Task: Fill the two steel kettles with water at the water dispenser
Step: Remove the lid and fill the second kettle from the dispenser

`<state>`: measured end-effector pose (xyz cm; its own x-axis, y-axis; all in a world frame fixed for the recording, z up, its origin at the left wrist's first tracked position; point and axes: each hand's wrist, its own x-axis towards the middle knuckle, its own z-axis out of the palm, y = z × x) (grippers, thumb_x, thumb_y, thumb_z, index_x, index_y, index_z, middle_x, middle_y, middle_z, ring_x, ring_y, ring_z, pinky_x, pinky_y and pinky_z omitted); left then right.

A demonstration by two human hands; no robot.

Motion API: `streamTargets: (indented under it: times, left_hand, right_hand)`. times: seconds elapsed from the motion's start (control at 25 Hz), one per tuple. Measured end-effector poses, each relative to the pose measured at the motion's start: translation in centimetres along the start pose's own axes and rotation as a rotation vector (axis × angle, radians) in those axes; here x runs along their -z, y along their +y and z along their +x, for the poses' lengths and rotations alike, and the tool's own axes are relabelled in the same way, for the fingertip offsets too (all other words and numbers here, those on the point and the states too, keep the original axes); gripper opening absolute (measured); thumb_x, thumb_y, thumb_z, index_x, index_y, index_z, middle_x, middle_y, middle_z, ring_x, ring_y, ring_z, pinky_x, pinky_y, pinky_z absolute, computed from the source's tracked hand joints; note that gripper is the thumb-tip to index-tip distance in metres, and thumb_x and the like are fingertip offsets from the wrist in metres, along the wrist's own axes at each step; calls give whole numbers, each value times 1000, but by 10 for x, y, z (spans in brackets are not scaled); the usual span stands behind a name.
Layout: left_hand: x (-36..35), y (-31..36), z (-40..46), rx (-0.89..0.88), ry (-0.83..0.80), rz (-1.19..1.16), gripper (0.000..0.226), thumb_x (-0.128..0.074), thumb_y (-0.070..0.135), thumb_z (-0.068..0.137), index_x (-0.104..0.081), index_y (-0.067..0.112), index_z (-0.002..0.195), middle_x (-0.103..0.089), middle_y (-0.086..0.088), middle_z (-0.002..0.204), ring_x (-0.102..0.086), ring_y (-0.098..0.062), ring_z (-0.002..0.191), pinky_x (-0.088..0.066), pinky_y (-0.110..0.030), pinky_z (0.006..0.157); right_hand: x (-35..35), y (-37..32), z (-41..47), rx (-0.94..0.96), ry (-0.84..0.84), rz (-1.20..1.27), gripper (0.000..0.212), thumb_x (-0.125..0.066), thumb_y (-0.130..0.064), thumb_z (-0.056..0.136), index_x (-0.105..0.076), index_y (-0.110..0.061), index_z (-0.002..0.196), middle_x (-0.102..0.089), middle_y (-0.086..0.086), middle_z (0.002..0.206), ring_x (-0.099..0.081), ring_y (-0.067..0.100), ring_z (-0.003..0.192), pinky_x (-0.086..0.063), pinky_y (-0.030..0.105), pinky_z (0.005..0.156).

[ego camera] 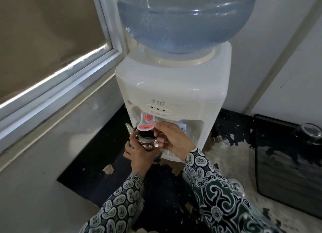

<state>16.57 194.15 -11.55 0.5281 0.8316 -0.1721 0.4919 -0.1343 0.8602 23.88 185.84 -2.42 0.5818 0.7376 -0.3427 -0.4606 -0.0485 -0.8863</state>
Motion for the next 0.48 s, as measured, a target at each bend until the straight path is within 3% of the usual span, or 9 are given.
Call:
streamTargets:
  times: [0.48]
  left_hand:
    - [2, 1, 0, -9, -11, -2, 98, -81, 29, 62, -18, 33, 137, -10, -17, 146, -9, -37, 133, -25, -50, 103]
  right_hand:
    - [1, -1, -1, 6, -6, -23, 21, -59, -25, 89, -53, -13, 73, -50, -1, 62, -34, 7, 44, -33, 18, 42]
